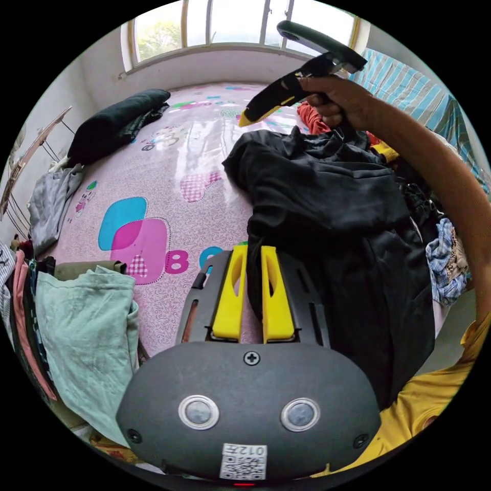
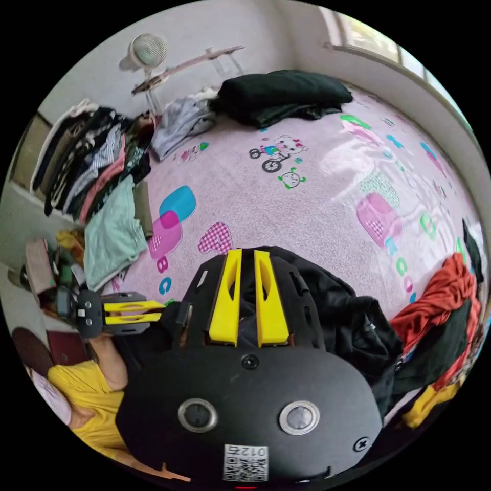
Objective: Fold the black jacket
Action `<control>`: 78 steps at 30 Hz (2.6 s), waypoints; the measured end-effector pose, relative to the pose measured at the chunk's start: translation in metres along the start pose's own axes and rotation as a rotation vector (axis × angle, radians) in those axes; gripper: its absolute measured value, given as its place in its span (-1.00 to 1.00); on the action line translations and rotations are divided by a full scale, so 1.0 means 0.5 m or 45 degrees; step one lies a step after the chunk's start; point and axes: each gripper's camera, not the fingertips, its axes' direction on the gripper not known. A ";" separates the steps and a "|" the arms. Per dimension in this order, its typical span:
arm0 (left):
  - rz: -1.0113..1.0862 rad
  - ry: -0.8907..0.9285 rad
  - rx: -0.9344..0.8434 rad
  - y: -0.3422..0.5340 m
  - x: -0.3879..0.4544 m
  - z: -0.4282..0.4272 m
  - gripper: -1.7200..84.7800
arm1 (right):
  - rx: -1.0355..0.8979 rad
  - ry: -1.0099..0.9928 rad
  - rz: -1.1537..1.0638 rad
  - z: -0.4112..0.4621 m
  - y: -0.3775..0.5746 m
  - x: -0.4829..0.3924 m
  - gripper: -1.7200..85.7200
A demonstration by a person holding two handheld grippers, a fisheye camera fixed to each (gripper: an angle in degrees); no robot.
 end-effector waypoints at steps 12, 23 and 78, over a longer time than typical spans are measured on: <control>0.123 -0.145 0.038 -0.005 0.051 0.021 -0.92 | -0.499 0.444 -0.283 0.201 -0.055 -0.123 -0.93; -0.143 0.095 0.062 0.033 -0.050 -0.003 -0.96 | 0.065 -0.063 0.210 0.099 0.062 0.119 -0.95; -0.126 0.039 0.106 0.029 -0.065 -0.084 -0.95 | 0.393 -0.273 0.322 -0.501 0.572 0.135 -0.95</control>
